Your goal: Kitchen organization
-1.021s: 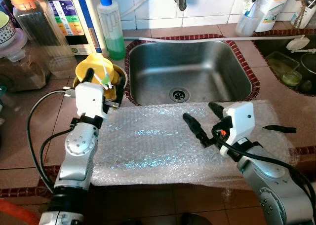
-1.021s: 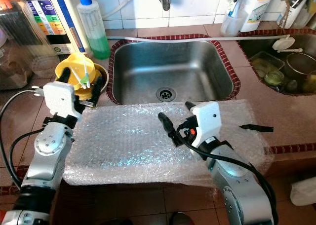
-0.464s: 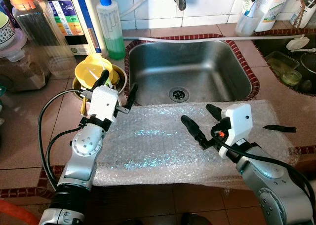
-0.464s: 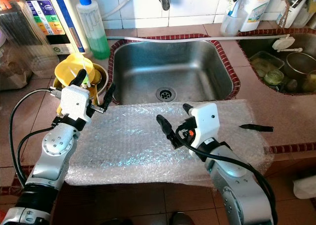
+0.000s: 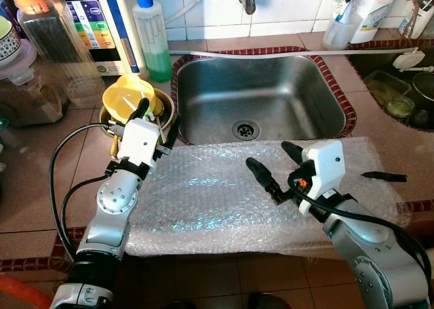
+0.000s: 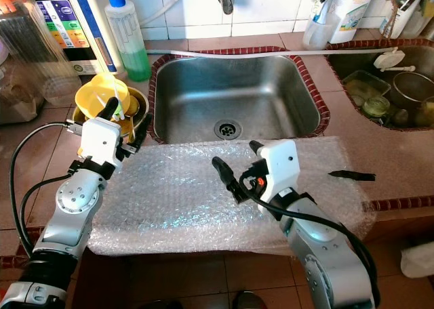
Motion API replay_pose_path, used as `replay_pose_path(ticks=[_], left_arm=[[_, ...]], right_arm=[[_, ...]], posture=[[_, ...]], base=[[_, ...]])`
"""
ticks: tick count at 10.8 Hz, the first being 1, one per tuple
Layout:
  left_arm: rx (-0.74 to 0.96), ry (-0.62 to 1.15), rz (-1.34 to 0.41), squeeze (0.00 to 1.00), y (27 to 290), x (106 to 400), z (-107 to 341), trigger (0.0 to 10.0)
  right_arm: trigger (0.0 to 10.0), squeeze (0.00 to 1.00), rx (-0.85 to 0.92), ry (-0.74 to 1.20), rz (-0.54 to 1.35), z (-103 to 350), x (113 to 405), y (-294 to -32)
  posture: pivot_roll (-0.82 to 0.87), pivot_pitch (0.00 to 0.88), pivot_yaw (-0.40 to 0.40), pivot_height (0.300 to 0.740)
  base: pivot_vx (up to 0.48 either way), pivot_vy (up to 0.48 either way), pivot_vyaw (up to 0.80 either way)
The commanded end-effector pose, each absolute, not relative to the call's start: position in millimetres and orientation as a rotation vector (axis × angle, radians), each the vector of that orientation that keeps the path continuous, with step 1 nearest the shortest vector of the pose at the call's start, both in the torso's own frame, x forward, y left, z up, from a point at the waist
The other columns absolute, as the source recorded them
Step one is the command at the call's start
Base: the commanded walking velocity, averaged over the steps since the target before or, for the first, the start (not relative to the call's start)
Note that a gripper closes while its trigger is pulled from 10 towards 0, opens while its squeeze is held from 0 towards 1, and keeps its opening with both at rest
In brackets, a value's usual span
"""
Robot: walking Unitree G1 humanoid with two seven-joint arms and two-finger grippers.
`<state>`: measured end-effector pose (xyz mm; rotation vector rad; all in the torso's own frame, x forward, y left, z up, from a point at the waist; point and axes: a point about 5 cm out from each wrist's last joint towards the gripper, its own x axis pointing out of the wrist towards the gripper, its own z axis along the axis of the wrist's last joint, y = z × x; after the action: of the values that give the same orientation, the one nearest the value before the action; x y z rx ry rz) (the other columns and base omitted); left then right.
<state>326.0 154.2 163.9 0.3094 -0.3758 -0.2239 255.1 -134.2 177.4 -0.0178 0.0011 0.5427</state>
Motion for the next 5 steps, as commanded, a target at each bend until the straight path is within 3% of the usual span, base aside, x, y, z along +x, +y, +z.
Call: replay_pose_path(ticks=[1, 2, 3, 4, 5], left_arm=[[0.333, -0.380, -0.216, 0.00, 158.3, 326.6, 164.4, 0.8], [0.349, -0.372, -0.206, 0.00, 160.4, 327.2, 163.1, 0.0], [0.367, -0.364, -0.211, 0.00, 161.0, 327.8, 162.0, 2.2], [0.397, -0.362, -0.216, 0.00, 160.8, 328.1, 161.7, 10.0], [0.407, -0.359, -0.215, 0.00, 160.9, 328.2, 161.0, 5.6]], right_arm=[[10.0, 0.00, -0.020, -0.015, 0.560, 181.2, 252.6, -131.3], [10.0, 0.00, -0.020, -0.015, 0.561, 181.4, 252.3, -131.4], [10.0, 0.00, -0.021, -0.014, 0.560, 181.4, 252.6, -131.4], [10.0, 0.00, -0.022, -0.013, 0.562, 181.3, 252.5, -131.0], [10.0, 0.00, -0.023, -0.013, 0.563, 181.3, 252.2, -131.2]], posture=[[-0.21, 0.181, 0.045, 0.740], [-0.21, 0.184, 0.045, 0.740], [-0.21, 0.187, 0.044, 0.740], [-0.21, 0.187, 0.044, 0.740], [-0.21, 0.189, 0.043, 0.740]], base=[[0.000, 0.000, 0.00], [0.000, 0.000, 0.00], [0.000, 0.000, 0.00], [0.000, 0.000, 0.00], [0.000, 0.000, 0.00]])
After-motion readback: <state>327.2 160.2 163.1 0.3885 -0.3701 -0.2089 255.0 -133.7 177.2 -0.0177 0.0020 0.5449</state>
